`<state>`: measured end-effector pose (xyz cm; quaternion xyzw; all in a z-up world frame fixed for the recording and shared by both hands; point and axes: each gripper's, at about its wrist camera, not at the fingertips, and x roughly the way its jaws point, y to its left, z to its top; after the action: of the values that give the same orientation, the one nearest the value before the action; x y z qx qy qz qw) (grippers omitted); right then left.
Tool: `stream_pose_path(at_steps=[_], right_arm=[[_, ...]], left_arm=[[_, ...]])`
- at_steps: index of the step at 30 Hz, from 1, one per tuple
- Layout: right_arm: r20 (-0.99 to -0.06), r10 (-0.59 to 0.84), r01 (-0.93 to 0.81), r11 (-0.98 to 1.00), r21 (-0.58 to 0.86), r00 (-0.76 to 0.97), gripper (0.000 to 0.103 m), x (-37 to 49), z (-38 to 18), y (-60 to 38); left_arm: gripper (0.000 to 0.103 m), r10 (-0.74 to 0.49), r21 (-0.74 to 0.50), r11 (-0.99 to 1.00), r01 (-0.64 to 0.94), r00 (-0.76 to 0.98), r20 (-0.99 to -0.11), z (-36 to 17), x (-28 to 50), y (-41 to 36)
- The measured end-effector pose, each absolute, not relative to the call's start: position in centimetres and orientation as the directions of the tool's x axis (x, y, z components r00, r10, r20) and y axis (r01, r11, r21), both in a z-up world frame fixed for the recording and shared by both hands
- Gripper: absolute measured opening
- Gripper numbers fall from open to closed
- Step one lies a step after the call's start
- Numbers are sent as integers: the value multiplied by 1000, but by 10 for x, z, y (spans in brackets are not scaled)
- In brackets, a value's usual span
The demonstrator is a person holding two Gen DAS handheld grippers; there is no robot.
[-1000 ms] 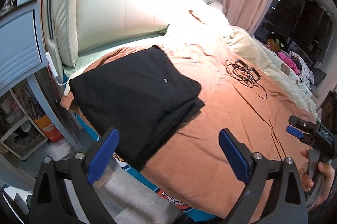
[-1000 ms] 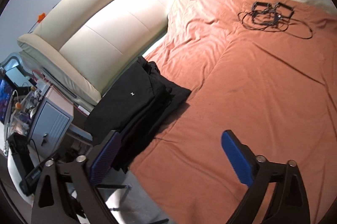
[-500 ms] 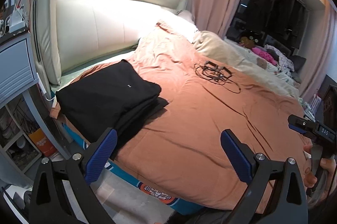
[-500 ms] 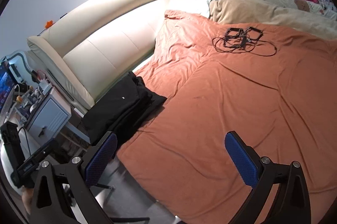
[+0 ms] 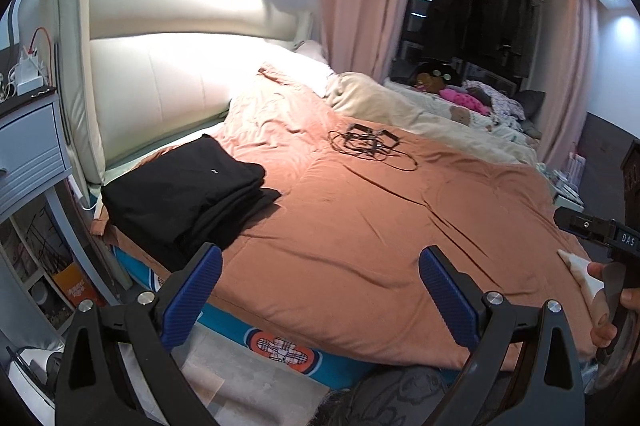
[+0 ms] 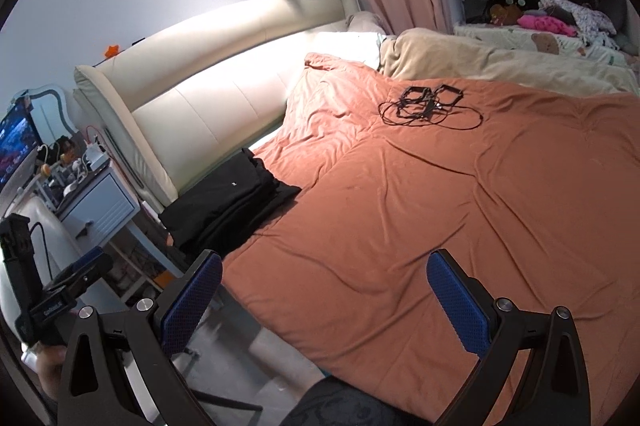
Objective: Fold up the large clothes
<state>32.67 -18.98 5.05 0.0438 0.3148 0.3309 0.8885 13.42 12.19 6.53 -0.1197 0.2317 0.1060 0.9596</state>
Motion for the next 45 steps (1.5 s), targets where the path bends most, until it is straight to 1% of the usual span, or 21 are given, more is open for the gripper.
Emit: stream_pose_path(at_steps=[9, 18, 27, 39, 45], right_arm=[[-473, 552, -511, 830, 225, 687, 103, 255, 43, -244], [-434, 476, -453, 876, 164, 765, 103, 200, 27, -286], [-372, 429, -412, 902, 130, 823, 103, 152, 23, -314], [-375, 420, -395, 907, 146, 827, 103, 140, 18, -325], [-371, 421, -397, 906, 143, 828, 103, 139, 19, -327]], left_arm=[[101, 98, -137, 976, -169, 904, -416, 62, 90, 72], [101, 78, -102, 987, -123, 928, -365, 54, 55, 34], [101, 68, -118, 987, -112, 943, -327, 52, 32, 15], [101, 77, -104, 988, -114, 948, -308, 54, 18, 10], [101, 86, -95, 988, -122, 945, -315, 53, 17, 8]])
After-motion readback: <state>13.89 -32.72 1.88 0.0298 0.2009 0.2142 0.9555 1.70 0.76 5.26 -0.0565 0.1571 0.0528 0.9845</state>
